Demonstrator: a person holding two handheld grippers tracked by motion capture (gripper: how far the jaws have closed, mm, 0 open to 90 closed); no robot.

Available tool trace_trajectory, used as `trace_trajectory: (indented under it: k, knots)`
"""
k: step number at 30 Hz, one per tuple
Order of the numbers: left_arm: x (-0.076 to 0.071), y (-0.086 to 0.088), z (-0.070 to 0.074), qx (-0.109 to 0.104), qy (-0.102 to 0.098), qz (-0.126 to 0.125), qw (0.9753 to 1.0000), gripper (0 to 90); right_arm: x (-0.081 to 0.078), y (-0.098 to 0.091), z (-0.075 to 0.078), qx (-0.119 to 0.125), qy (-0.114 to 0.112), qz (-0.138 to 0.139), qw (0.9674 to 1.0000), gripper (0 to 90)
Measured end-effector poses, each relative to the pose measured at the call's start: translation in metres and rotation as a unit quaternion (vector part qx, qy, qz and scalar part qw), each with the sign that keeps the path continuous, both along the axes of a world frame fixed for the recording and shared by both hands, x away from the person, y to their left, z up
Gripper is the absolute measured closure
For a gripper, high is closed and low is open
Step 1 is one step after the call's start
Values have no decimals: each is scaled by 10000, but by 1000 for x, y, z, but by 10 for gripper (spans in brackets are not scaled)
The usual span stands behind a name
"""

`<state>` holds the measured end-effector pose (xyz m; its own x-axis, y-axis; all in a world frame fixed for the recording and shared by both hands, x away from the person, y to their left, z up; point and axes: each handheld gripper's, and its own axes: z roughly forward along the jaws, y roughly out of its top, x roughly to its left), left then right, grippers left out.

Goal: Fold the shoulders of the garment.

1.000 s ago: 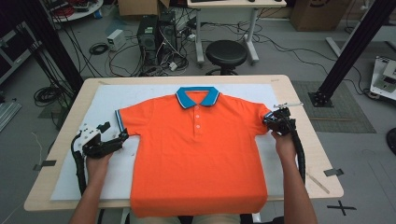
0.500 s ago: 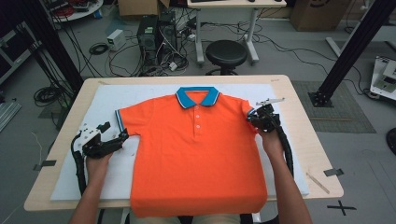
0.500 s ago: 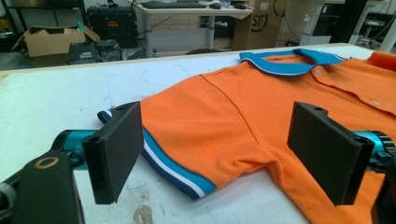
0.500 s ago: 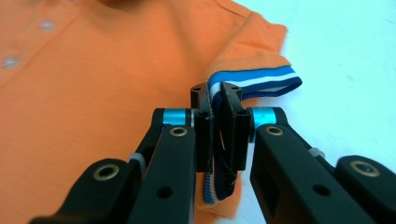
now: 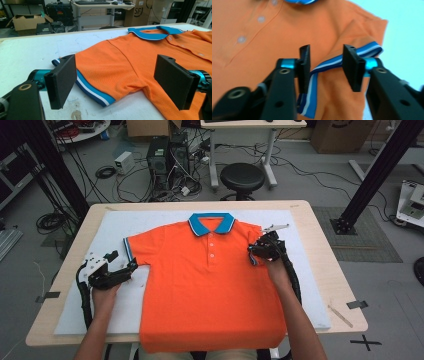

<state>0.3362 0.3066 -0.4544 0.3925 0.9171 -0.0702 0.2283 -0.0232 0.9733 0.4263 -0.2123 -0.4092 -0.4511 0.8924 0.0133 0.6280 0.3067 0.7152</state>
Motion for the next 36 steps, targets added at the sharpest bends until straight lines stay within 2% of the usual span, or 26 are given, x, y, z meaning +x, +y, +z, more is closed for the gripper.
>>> trace_trajectory:
  k: [1, 2, 3, 4, 7, 9, 13, 14, 15, 16, 17, 19, 20, 21, 24, 25, 26, 27, 28, 29, 30, 31, 32, 34, 35, 36]
  knots:
    - [0, 0, 0, 0, 0, 0, 10000, 186, 0, -1, 1, -41, -35, -114, 9999, 548]
    - [0, 0, 0, 0, 0, 0, 10000, 186, 0, -1, 1, -41, -35, -114, 9999, 548]
    - [0, 0, 0, 1, 2, 3, 10000, 186, 2, -4, 1, -162, -1, -372, 9992, 537]
    - [0, 0, 0, 1, 2, 4, 10000, 186, 3, -5, -1, -182, 67, -486, 9986, 526]
    - [0, 0, 0, 6, 5, 2, 10000, 186, 10, -5, -9, -35, 322, -593, 9977, 490]
    - [0, 0, 0, 14, 7, 1, 10000, 186, 14, -2, -15, -39, 489, -680, 9965, 485]
    - [0, 0, 0, 19, 13, -8, 10000, 186, 19, 5, -24, -153, 603, -646, 9960, 619]
    - [0, 0, 0, 26, 14, -11, 10000, 186, 20, 5, -25, -136, 609, -619, 9961, 694]
    - [0, 0, 0, 26, 14, -18, 10000, 186, 20, 5, -25, -136, 609, -619, 9961, 694]
    - [0, 0, 0, 25, 13, -18, 10000, 186, 20, 5, -26, -107, 611, -583, 9964, 756]
    - [0, 0, 0, 24, 15, -19, 10000, 186, 20, 6, -25, -100, 533, -437, 9976, 890]
    - [0, 0, 0, 32, 15, -21, 10000, 186, 19, 8, -22, -118, 381, -341, 9986, 900]
    - [0, 0, 0, 37, 17, -17, 10000, 186, 19, 8, -22, -118, 381, -341, 9986, 900]
    - [0, 0, 0, 41, 15, -20, 10000, 187, 17, 11, -19, -18, 212, -141, 9997, 900]
    - [0, 0, 0, 37, 17, -19, 10000, 187, 16, 14, -17, 32, 127, -8, 9999, 900]
    - [0, 0, 0, 39, 15, -20, 10000, 187, 14, 15, -16, -35, 94, -155, 9998, 754]
    - [0, 0, 0, 37, 18, -20, 10000, 187, 14, 14, -16, -103, 99, -348, 9993, 673]
    - [0, 0, 0, 37, 18, -20, 10000, 187, 14, 14, -16, -103, 99, -348, 9993, 673]
    - [0, 0, 0, 45, 20, -18, 10000, 187, 15, 13, -16, -177, 117, -508, 9985, 625]
    - [0, 0, 0, 46, 24, -15, 10000, 188, 17, 11, -18, -308, 203, -690, 9969, 525]
    - [0, 0, 0, 46, 24, -15, 10000, 188, 17, 11, -18, -308, 203, -690, 9969, 525]
    - [1, -1, 0, 56, 25, -16, 10000, 188, 20, 9, -23, -394, 348, -863, 9949, 465]
    - [1, -1, 0, 56, 25, -16, 10000, 188, 21, 8, -24, -392, 398, -956, 9938, 462]
    - [1, -1, 0, 56, 31, -20, 10000, 188, 22, 7, -26, -308, 438, -1024, 9933, 465]
    - [1, -1, 0, 65, 30, -24, 10000, 188, 25, 5, -29, -51, 516, -1017, 9935, 526]
    - [1, -1, 0, 65, 30, -24, 10000, 188, 25, 5, -29, -51, 516, -1017, 9935, 526]
